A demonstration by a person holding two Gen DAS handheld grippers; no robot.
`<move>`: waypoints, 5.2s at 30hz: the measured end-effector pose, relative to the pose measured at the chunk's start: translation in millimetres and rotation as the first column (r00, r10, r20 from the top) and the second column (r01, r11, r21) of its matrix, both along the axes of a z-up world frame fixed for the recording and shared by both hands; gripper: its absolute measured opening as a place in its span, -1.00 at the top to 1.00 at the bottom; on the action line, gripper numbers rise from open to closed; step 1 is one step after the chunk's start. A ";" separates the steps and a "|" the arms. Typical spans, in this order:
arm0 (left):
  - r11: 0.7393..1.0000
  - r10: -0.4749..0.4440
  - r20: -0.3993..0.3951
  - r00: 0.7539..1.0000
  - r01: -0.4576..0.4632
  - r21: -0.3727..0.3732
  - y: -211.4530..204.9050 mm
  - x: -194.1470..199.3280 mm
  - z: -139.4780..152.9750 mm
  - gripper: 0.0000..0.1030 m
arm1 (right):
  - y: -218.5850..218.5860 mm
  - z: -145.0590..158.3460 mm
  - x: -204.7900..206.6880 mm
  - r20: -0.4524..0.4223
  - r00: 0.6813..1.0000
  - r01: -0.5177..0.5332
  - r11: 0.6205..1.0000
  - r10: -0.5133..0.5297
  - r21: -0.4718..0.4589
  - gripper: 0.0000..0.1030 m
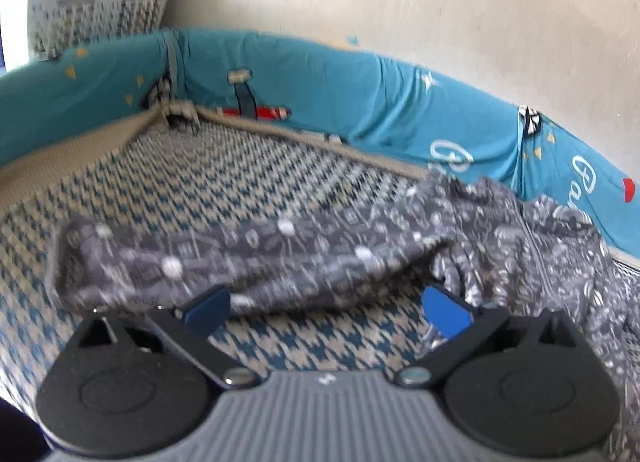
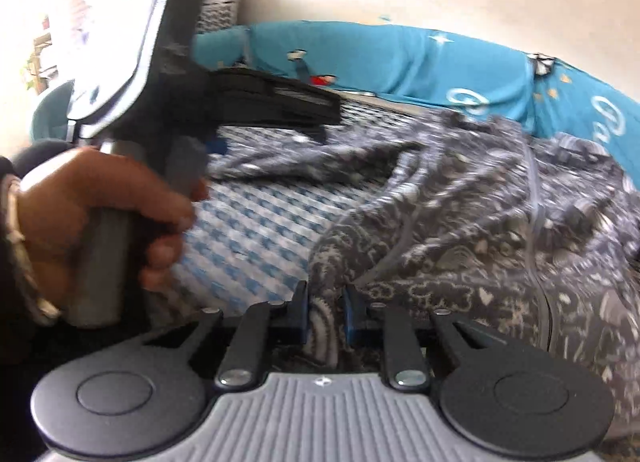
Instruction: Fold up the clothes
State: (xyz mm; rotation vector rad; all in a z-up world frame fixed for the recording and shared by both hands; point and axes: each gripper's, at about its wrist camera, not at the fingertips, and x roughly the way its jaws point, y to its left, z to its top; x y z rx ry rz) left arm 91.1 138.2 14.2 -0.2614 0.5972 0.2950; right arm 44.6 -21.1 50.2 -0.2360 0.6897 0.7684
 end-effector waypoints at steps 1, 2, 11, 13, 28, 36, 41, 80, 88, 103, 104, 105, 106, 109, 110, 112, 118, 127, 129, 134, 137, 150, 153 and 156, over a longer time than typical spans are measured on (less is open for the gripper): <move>1.000 0.010 0.012 1.000 -0.010 0.020 2.1 -1.4 3.9 -1.00 | 7.1 0.9 -1.2 -0.019 1.000 -0.023 1.000 0.023 0.011 0.89; 0.999 0.019 0.023 1.000 -0.020 0.036 4.3 -3.0 7.3 -1.00 | 14.9 -0.6 -3.7 -0.011 1.000 -0.027 1.000 0.027 -0.001 0.89; 1.000 0.024 0.012 1.000 -0.024 0.012 11.6 -0.2 6.7 -1.00 | 22.2 -11.4 -9.5 -0.074 0.992 -0.100 0.995 0.101 0.006 0.66; 1.000 -0.004 0.012 1.000 0.003 0.026 5.4 -0.7 6.1 -1.00 | 17.9 -9.8 -13.7 -0.086 0.990 -0.112 0.994 0.113 0.018 0.60; 0.929 -0.367 -0.049 0.929 0.369 0.038 -77.6 0.7 -13.1 -1.00 | -115.3 6.2 -5.2 -0.037 0.895 0.447 0.894 -0.445 0.035 0.57; 0.859 -0.513 -0.023 0.858 0.512 -0.019 -102.0 -22.2 -14.4 -1.00 | -189.7 -15.7 -16.9 -0.068 0.735 0.671 0.738 -0.675 -0.068 0.56; 0.781 -0.624 -0.035 0.780 0.624 -0.031 -123.3 -42.6 -17.9 -1.00 | -204.9 -23.7 -1.0 -0.101 0.689 0.716 0.695 -0.718 -0.060 0.56; 0.855 -0.513 0.007 0.858 0.512 -0.081 -94.4 -23.8 -24.4 -1.00 | -213.0 -34.8 55.6 -0.086 0.737 0.673 0.740 -0.671 -0.003 0.31; 0.868 -0.488 -0.004 0.873 0.485 -0.104 -91.0 -18.9 -28.3 -1.00 | -212.7 -38.5 52.5 0.020 0.689 0.725 0.689 -0.725 0.014 0.84; 0.894 -0.399 -0.161 0.903 0.422 0.152 -109.1 -41.4 -37.3 -1.00 | -241.9 34.3 6.8 0.142 0.459 0.866 0.477 -0.877 0.152 0.94; 0.899 -0.381 -0.169 0.909 0.407 0.160 -107.2 -42.4 -37.7 -1.00 | -245.2 32.8 6.0 0.133 0.451 0.872 0.467 -0.883 0.147 0.94; 0.904 -0.370 -0.176 0.912 0.397 0.159 -104.6 -43.4 -38.0 -1.00 | -248.7 29.6 5.5 0.123 0.442 0.879 0.457 -0.888 0.139 0.94; 0.908 -0.358 -0.183 0.916 0.387 0.158 -102.1 -44.4 -38.3 -1.00 | -252.2 26.3 5.0 0.112 0.434 0.885 0.446 -0.894 0.131 0.94; 0.919 -0.322 -0.214 0.922 0.359 0.166 -96.8 -48.0 -40.0 -1.00 | -262.2 15.8 4.0 0.059 0.413 0.903 0.417 -0.909 0.105 0.94; 0.921 -0.304 -0.228 0.925 0.346 0.179 -95.8 -49.9 -41.1 -1.00 | -264.1 13.5 2.7 0.053 0.409 0.905 0.412 -0.911 0.101 0.94; 0.932 -0.260 -0.239 0.935 0.308 0.192 -90.7 -52.8 -41.8 -1.00 | -266.8 9.8 -0.1 0.045 0.402 0.909 0.405 -0.914 0.095 0.95; 0.965 -0.121 -0.197 0.973 0.162 0.207 -69.1 -59.6 -33.3 -1.00 | -262.8 10.3 -0.8 0.053 0.412 0.905 0.415 -0.910 0.090 0.95; 0.980 0.058 -0.037 0.998 -0.050 0.193 -45.3 -82.5 9.5 -1.00 | -251.2 15.0 -9.3 0.065 0.447 0.888 0.452 -0.892 0.091 0.94; 0.979 0.081 -0.007 0.997 -0.078 0.188 -41.6 -88.5 20.1 -1.00 | -248.7 15.6 -13.4 0.064 0.464 0.879 0.468 -0.884 0.089 0.94; 0.983 0.095 -0.079 0.992 -0.081 0.162 -36.8 -88.4 22.9 -1.00 | -241.3 9.4 -17.3 0.057 0.499 0.865 0.501 -0.865 0.036 0.94; 0.977 0.081 -0.153 0.985 -0.048 0.208 -45.3 -84.6 15.6 -1.00 | -241.7 5.4 -11.7 0.000 0.530 0.848 0.530 -0.848 -0.019 0.64; 0.988 -0.005 -0.173 0.985 0.031 0.150 -54.4 -111.9 34.9 -1.00 | -227.6 21.3 -45.5 0.049 0.627 0.779 0.627 -0.778 -0.012 0.21; 0.991 -0.002 -0.163 0.987 0.024 0.130 -51.0 -119.3 40.6 -1.00 | -227.4 24.7 -52.0 0.062 0.619 0.784 0.620 -0.783 0.006 0.21; 0.995 -0.024 -0.174 0.984 0.041 0.096 -50.3 -126.8 43.1 -1.00 | -230.6 26.3 -54.8 0.055 0.620 0.782 0.622 -0.783 0.033 0.20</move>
